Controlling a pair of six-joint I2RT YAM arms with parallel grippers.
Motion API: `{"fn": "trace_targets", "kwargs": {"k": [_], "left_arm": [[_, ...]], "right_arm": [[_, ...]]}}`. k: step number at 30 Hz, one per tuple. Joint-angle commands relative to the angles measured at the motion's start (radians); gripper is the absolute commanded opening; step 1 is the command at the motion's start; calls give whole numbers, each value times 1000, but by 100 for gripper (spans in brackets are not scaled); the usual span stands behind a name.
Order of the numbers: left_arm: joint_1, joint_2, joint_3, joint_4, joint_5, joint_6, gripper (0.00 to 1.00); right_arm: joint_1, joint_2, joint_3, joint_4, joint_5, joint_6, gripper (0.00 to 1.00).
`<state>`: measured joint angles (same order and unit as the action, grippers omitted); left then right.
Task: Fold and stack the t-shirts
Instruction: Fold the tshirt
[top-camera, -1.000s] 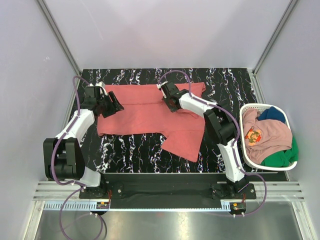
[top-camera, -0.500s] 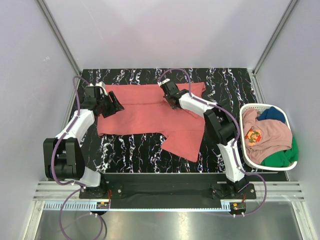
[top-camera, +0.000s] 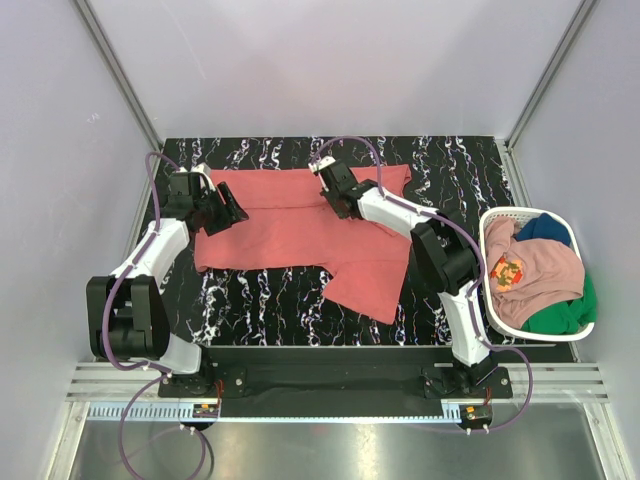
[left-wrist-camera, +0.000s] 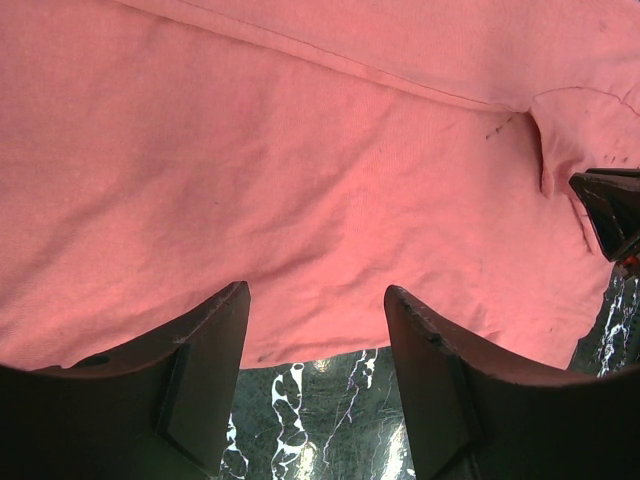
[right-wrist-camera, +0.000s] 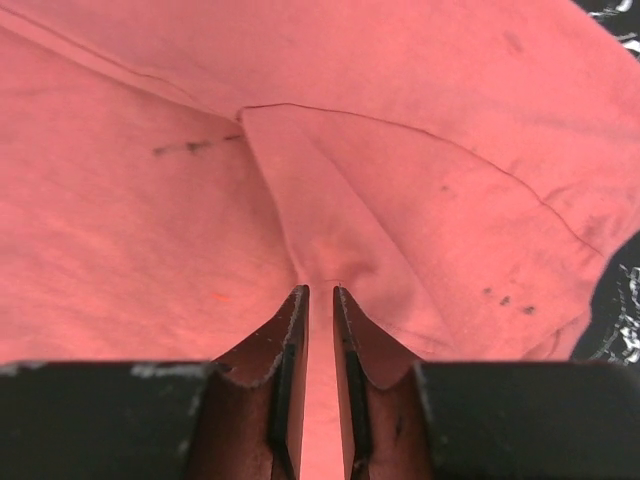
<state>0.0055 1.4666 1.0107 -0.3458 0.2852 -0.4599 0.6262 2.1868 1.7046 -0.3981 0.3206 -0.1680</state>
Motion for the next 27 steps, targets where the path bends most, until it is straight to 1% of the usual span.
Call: {"fn": "trace_targets", "kwargs": {"k": [1,5,11,27], "left_arm": [[-1,-12,16,39,28,21,62],[-1,-14,17,37,28,24,63],[-1,-14,17,34,28,26,63],[1,-15,23,31,29,32,63]], "right_arm": [[12,-47,13,13,-43,-1,23],[10,-13,18,-13,-35,15,25],[12,10,9,-4,17,22,27],[12,57,20,-21,29,47,26]]}}
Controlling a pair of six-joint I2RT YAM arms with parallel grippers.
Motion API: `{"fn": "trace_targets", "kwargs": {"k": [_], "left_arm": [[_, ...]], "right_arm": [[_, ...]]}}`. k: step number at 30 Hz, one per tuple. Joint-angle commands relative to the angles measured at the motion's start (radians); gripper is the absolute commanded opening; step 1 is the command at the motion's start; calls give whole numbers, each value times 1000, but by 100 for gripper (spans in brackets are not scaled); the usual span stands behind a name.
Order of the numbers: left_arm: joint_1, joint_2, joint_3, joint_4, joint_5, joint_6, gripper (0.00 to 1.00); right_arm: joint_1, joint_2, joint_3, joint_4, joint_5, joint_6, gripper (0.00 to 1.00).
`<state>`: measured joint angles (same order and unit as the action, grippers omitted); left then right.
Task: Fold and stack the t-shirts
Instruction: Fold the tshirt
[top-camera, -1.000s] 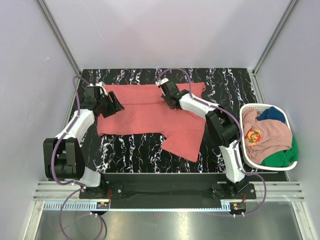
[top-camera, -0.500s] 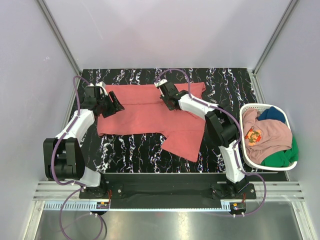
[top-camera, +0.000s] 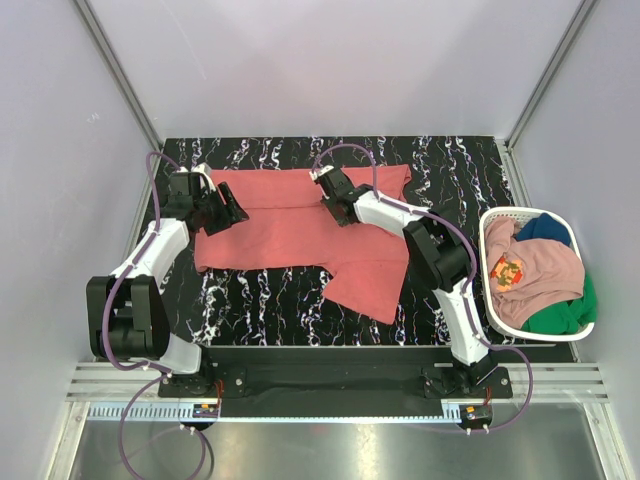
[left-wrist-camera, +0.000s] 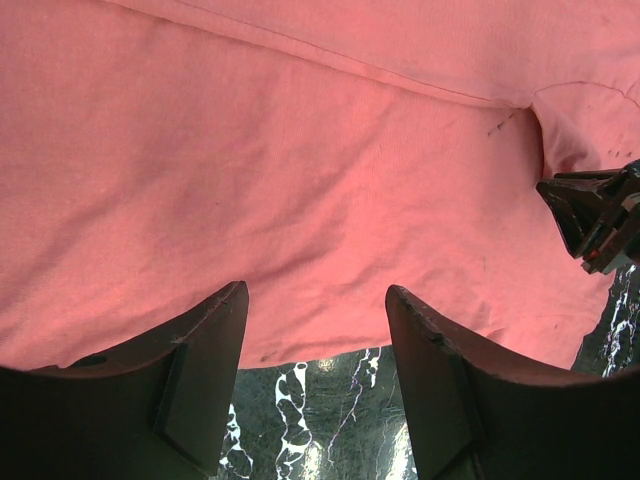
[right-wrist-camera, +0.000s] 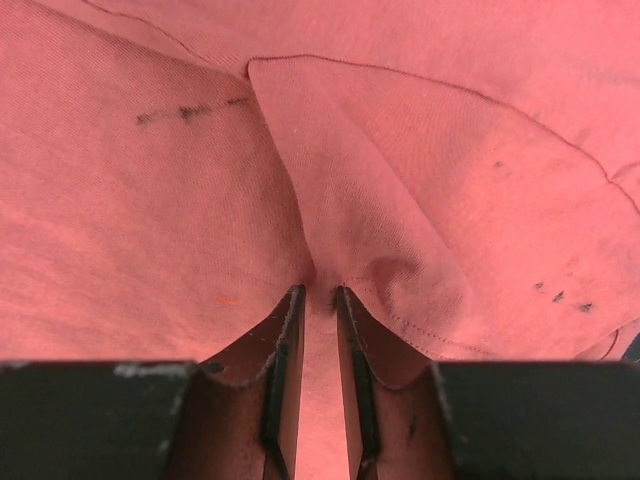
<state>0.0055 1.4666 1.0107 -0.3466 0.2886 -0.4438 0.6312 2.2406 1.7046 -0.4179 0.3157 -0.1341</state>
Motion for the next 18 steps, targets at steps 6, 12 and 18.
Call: {"fn": "trace_targets", "kwargs": {"k": [6,12,18], "left_arm": [[-1,-15,22,32,26,14,63],[-1,-17,22,32,26,16,63],[-1,-15,23,35,29,11,63]], "right_arm": [[7,-9,13,-2,48,16,16],[7,-33,49,-59,22,16,0],[10,-55,127,-209,-76,36,0]]}}
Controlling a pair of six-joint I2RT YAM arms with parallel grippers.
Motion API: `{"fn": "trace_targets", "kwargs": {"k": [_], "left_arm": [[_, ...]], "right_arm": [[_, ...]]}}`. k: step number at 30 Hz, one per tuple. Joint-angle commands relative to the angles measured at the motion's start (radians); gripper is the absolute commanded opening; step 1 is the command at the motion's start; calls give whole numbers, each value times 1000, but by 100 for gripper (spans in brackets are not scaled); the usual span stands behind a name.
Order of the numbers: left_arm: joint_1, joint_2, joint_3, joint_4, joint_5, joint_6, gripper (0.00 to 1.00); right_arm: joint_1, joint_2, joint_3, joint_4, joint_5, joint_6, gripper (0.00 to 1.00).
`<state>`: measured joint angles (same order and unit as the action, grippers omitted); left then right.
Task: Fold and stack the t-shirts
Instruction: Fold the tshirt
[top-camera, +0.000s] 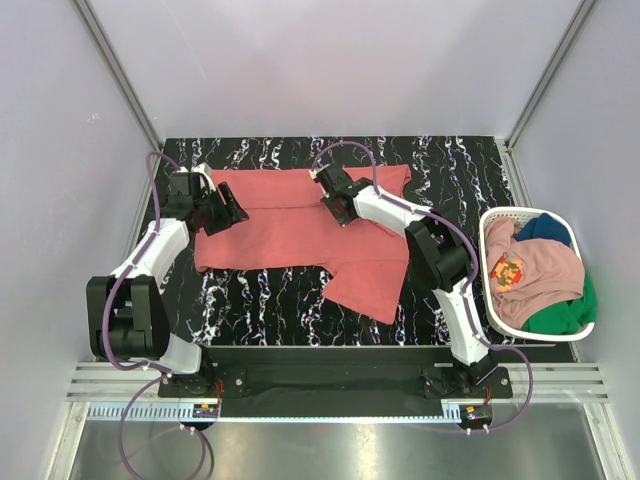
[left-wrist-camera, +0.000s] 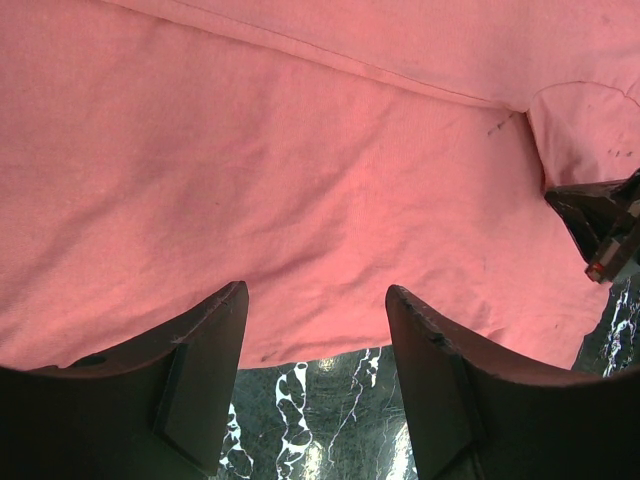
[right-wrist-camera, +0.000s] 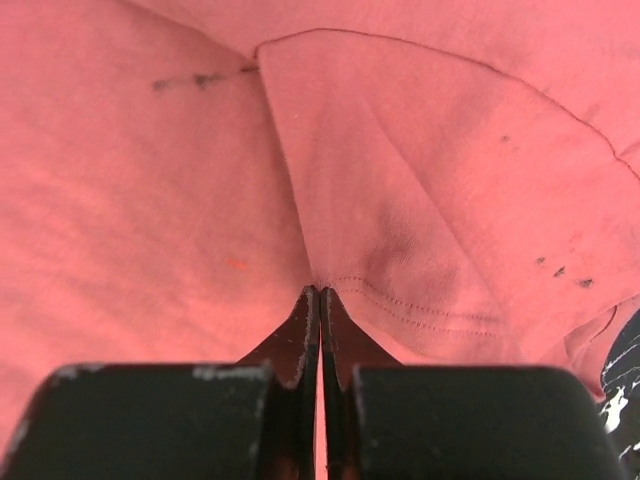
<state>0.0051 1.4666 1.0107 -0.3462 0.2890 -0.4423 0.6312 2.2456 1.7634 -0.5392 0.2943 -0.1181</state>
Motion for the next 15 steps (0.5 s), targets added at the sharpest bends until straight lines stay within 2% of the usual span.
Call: {"fn": "trace_targets", "kwargs": {"k": [1,5,15], "left_arm": [[-1,-14,23,35,30,10,63],[-1,-14,23,36,33,7,63],[-1,-17,19,26,32,13,64]], "right_arm": [[10,-60,83,-105,-66,23,0],[13,-67,90,-151,-109,46,0],[13,-44,96,-120,-225,170,0]]}}
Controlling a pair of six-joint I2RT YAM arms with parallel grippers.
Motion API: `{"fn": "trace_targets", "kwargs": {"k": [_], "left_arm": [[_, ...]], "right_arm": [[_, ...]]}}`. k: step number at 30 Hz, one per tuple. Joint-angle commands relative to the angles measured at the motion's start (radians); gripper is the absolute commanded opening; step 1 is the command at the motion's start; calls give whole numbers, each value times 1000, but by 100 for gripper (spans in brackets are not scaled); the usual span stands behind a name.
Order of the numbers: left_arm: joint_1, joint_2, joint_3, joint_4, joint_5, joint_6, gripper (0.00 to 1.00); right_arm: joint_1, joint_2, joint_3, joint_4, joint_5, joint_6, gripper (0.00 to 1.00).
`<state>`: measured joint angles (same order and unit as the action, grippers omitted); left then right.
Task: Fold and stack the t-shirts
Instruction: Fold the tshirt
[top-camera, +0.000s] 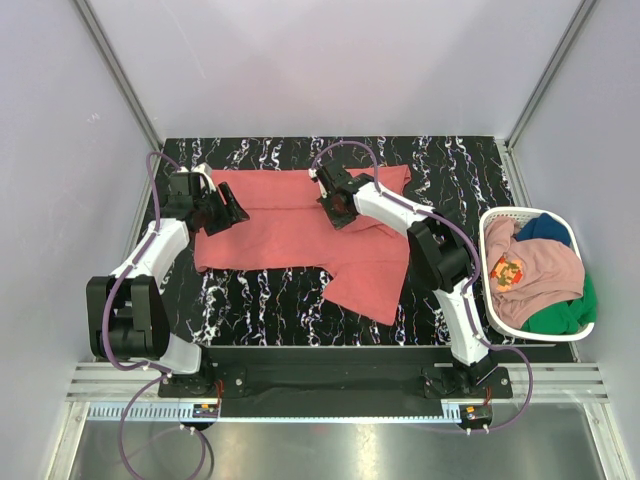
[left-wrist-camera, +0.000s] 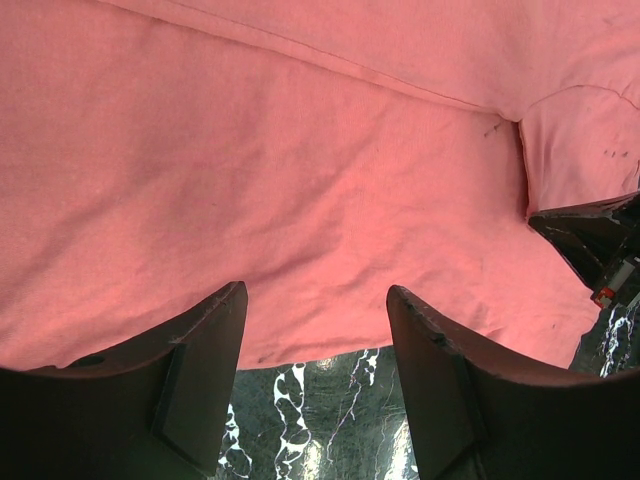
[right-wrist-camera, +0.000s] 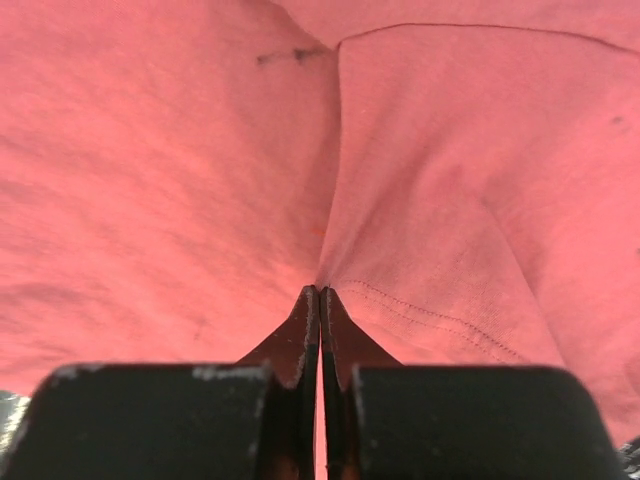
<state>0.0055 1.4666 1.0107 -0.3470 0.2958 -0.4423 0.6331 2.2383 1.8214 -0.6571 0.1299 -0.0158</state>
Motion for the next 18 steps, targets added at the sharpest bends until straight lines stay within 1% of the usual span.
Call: {"fn": "trace_targets", "kwargs": {"k": [1,5,18], "left_arm": [[1,-15,19,26,23,14,63],[-1,-12,19,25,23,13,64],[1,-8,20,31,25,10,64]], "right_arm": [[13,-31,41,-1,-62,77,0],[11,-9,53,-4,-46,118,0],[11,30,110,-7,-104,201,0]]}}
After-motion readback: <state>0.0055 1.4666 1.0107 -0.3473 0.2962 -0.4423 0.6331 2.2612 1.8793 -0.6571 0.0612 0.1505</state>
